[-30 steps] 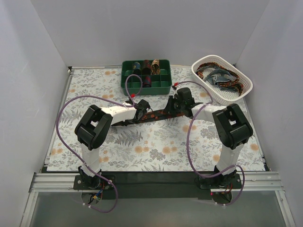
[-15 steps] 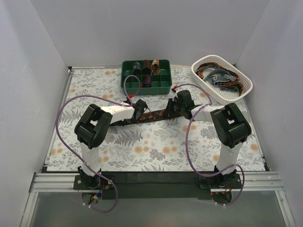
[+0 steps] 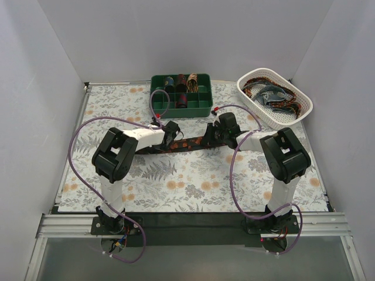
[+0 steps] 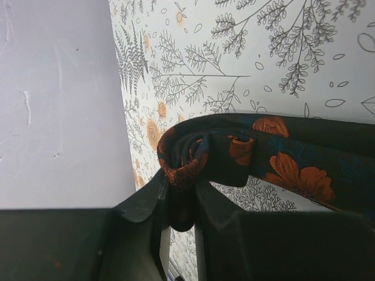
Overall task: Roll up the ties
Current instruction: Roll the tie
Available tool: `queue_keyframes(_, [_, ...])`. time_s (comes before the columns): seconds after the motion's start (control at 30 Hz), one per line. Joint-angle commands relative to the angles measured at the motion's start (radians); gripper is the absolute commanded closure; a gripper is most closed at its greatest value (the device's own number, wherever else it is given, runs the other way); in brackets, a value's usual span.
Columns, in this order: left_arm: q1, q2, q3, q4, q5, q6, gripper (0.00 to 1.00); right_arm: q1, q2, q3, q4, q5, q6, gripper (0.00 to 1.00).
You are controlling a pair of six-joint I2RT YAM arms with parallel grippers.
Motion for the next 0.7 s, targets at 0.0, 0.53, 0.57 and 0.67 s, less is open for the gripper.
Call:
queue_keyframes(0.0, [0.0, 0.029, 0.04, -0.054, -0.076, -0.085, 0.99, 0.004, 0.007, -0.018, 0.003, -0.007, -0.001, 0.81])
queue_keyframes(0.53, [-0.091, 0.101, 0.112, -0.122, -0.02, -0.164, 0.91, 0.01, 0.006, -0.018, 0.009, -0.014, -0.001, 0.81])
queue_keyframes(0.57, [-0.095, 0.114, 0.115, -0.133, -0.021, -0.171, 0.91, 0.01, 0.006, -0.019, 0.009, -0.016, -0.001, 0.81])
queue_keyframes(0.67, [-0.109, 0.124, 0.14, -0.149, -0.018, -0.181, 0.88, 0.01, 0.003, -0.025, 0.011, -0.014, -0.003, 0.81])
